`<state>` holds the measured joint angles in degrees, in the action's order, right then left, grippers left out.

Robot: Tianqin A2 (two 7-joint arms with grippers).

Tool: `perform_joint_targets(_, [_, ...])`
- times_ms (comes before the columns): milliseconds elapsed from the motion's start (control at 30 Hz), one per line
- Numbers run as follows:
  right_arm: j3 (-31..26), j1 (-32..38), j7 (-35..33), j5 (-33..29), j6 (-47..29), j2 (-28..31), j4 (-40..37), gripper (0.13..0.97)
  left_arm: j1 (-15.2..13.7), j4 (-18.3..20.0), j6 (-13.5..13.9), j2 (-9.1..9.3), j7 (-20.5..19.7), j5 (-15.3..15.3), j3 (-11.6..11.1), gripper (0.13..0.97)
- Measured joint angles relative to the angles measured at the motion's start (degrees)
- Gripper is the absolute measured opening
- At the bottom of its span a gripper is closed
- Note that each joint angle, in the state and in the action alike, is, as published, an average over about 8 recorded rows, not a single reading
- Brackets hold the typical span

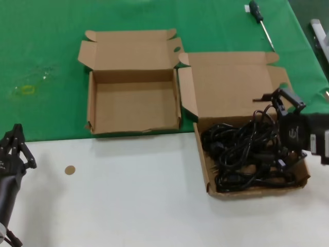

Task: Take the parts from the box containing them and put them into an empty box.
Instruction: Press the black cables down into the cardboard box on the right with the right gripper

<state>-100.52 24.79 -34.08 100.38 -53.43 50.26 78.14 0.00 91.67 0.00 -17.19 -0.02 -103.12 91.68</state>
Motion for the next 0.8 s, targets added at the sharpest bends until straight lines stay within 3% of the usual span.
perform_joint_targets(500, [-5.90, 9.41, -12.19, -6.01, -4.28, -1.51, -7.90, 0.961, 0.00, 0.00, 0.00, 0.00, -0.02, 0.02, 0.00, 0.152])
perform_joint_targets(800, [-7.14, 11.25, -15.06, -6.73, -4.40, -3.32, -10.40, 0.949, 0.00, 0.00, 0.00, 0.00, -0.01, 0.02, 0.00, 0.152])
